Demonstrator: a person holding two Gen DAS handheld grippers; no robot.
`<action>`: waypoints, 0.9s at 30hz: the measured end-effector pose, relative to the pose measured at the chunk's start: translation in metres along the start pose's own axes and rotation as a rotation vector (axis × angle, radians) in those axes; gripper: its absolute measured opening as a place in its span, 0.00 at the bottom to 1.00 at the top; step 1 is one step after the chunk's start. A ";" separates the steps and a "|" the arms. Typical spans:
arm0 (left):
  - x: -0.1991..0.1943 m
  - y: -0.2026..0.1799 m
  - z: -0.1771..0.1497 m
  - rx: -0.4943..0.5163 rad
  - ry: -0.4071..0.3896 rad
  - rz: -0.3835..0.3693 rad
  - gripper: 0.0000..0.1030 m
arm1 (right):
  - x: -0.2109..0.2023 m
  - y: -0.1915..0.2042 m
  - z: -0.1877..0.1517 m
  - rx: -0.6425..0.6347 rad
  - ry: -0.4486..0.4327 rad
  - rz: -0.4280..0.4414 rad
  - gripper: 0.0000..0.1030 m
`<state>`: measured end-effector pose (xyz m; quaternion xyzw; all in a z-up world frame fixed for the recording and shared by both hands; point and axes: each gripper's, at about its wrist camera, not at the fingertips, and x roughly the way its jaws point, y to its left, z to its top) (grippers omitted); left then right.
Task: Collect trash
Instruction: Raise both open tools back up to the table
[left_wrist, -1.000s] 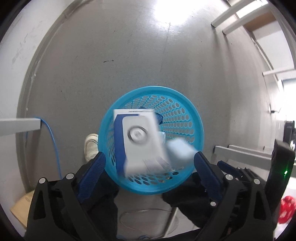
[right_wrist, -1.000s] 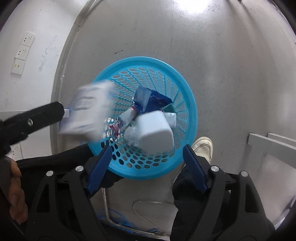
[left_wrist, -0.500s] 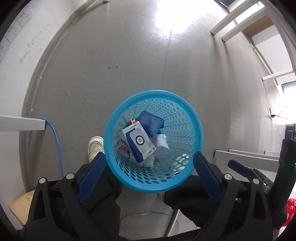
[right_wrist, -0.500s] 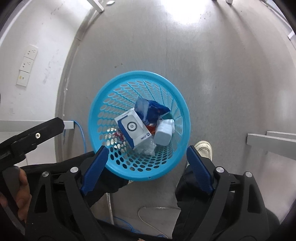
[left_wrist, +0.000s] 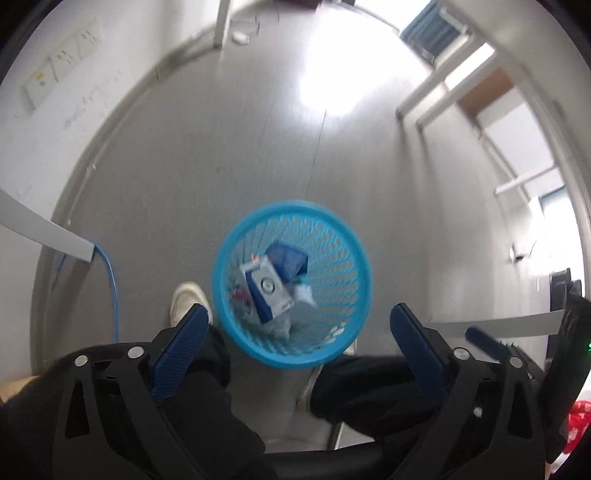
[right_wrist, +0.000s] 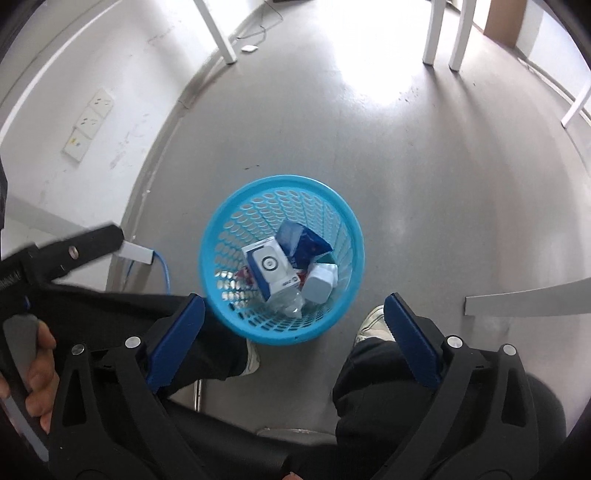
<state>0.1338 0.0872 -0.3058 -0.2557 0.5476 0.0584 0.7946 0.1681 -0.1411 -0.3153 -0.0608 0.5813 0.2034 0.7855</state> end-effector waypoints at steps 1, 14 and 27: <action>-0.007 -0.002 -0.003 0.015 -0.021 0.000 0.94 | -0.007 0.002 -0.004 -0.010 -0.013 -0.001 0.91; -0.099 -0.013 -0.048 0.099 -0.162 -0.012 0.94 | -0.117 0.015 -0.062 -0.084 -0.209 0.014 0.91; -0.224 -0.044 -0.073 0.298 -0.487 -0.064 0.94 | -0.257 0.021 -0.083 -0.124 -0.528 0.077 0.91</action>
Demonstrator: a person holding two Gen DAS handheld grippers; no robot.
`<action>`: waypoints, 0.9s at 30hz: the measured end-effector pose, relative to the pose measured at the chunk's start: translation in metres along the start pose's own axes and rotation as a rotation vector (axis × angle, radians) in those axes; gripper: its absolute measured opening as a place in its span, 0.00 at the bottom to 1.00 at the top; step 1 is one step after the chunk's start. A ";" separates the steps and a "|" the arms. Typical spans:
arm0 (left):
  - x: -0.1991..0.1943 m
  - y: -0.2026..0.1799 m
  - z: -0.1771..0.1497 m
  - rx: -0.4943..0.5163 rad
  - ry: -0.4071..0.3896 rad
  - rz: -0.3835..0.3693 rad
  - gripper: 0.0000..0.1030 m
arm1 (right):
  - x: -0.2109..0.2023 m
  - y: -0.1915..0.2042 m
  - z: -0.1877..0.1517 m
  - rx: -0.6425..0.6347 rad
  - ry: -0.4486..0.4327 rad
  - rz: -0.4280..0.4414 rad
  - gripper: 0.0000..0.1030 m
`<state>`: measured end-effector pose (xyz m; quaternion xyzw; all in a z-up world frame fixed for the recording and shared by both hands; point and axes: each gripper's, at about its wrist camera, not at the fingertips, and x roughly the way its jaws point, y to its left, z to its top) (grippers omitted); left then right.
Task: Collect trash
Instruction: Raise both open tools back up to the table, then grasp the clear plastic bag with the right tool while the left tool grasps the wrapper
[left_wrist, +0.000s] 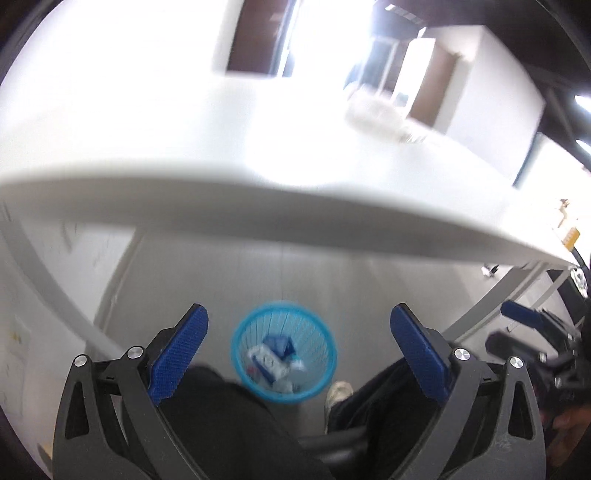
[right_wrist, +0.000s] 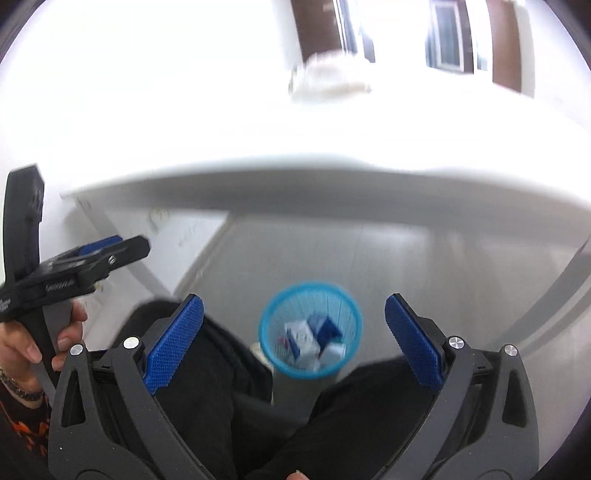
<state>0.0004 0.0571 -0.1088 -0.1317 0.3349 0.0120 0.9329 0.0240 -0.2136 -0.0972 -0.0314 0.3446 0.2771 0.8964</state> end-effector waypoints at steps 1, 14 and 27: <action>-0.009 -0.003 0.005 0.014 -0.030 -0.009 0.94 | -0.007 0.000 0.007 0.000 -0.026 0.001 0.91; -0.010 -0.012 0.096 0.023 -0.148 -0.057 0.94 | -0.010 -0.025 0.114 0.018 -0.174 -0.029 0.91; 0.047 -0.015 0.197 0.077 -0.117 -0.058 0.94 | 0.053 -0.032 0.204 -0.001 -0.135 -0.028 0.81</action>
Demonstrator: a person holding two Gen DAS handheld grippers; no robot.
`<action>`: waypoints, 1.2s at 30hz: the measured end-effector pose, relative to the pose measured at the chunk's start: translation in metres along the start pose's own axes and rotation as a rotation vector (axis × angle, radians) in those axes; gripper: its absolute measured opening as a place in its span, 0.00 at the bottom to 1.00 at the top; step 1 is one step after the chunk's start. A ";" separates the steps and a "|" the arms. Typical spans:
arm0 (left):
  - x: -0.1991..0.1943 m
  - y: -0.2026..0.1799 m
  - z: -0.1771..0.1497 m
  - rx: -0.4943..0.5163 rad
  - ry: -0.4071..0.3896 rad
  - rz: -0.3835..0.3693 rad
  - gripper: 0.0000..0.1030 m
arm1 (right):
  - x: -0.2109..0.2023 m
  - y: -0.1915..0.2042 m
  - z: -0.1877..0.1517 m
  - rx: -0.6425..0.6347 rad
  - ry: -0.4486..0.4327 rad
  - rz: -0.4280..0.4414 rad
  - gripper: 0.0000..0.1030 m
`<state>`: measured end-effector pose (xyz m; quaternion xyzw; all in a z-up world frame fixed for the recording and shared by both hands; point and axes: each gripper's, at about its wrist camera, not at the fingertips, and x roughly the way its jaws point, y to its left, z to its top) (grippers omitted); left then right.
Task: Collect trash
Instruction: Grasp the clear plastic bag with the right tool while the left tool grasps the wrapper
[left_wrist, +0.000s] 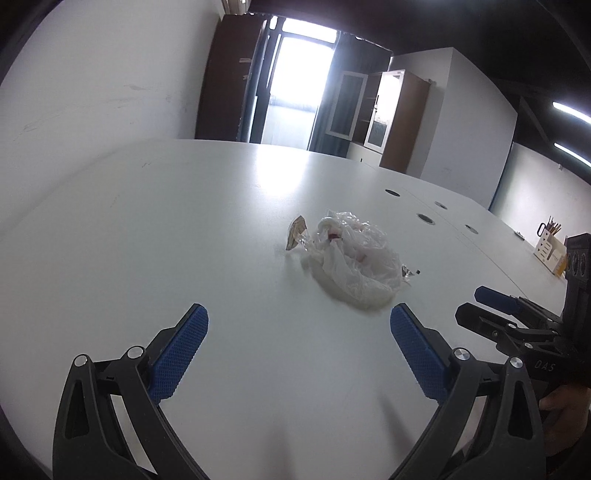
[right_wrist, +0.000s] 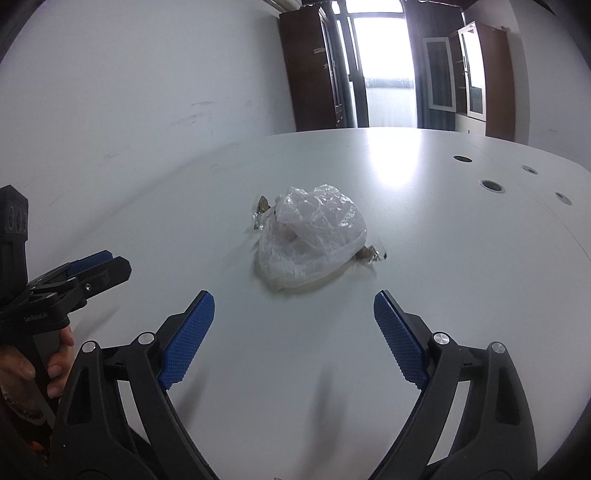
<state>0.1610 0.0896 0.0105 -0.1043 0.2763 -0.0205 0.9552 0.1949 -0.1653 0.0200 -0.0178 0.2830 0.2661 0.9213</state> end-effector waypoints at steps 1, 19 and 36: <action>0.008 0.001 0.006 0.008 0.008 0.001 0.94 | 0.007 0.000 0.008 -0.005 0.000 -0.003 0.81; 0.158 0.043 0.088 -0.055 0.290 -0.099 0.92 | 0.126 -0.031 0.075 0.023 0.124 0.023 0.65; 0.198 0.033 0.073 -0.022 0.372 -0.165 0.31 | 0.136 -0.019 0.070 -0.008 0.157 0.040 0.15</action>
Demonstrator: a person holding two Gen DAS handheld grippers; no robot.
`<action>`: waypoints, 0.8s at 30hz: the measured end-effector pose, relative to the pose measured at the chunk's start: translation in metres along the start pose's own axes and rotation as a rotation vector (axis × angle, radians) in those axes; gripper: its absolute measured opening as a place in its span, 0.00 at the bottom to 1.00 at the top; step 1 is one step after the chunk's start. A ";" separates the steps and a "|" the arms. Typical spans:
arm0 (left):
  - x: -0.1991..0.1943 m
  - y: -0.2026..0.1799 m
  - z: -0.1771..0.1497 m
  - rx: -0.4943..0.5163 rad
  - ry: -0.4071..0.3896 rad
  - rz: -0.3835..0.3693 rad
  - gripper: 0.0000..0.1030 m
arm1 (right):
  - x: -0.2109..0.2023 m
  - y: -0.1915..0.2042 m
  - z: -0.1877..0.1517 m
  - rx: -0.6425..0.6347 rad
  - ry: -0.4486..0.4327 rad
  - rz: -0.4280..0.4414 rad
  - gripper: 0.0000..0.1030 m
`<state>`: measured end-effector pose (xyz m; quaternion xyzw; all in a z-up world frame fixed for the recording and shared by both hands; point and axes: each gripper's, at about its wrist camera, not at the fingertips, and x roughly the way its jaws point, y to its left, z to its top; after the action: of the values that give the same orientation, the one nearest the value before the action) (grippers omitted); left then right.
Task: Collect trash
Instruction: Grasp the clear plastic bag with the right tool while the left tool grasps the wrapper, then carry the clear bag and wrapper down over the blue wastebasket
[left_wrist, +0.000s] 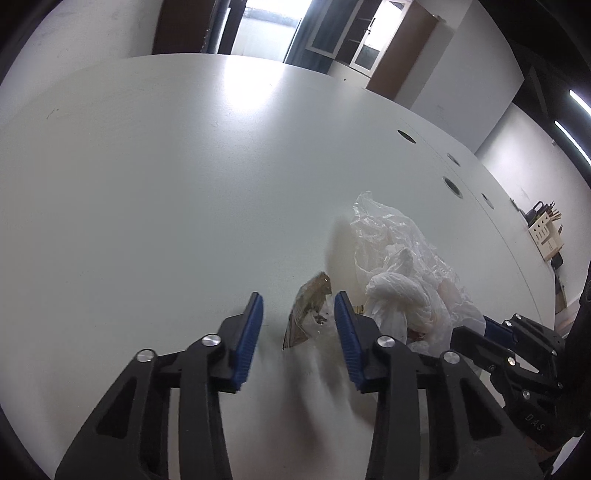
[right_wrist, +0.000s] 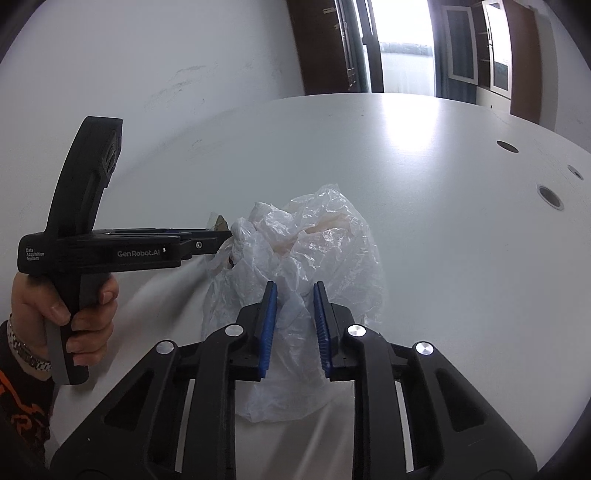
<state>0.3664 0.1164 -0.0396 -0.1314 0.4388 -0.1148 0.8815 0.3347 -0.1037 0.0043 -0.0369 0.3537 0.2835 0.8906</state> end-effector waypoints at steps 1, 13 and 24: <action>-0.001 -0.001 -0.001 0.003 -0.003 -0.007 0.21 | 0.000 0.000 -0.001 0.001 -0.001 0.005 0.13; -0.039 -0.015 -0.020 0.024 -0.111 0.039 0.08 | -0.037 0.003 -0.017 0.009 -0.092 0.007 0.06; -0.128 -0.047 -0.093 0.042 -0.209 0.094 0.08 | -0.116 0.023 -0.060 -0.014 -0.132 0.016 0.06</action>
<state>0.2126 0.1006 0.0173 -0.1035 0.3478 -0.0680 0.9294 0.2174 -0.1562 0.0379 -0.0215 0.2927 0.2950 0.9093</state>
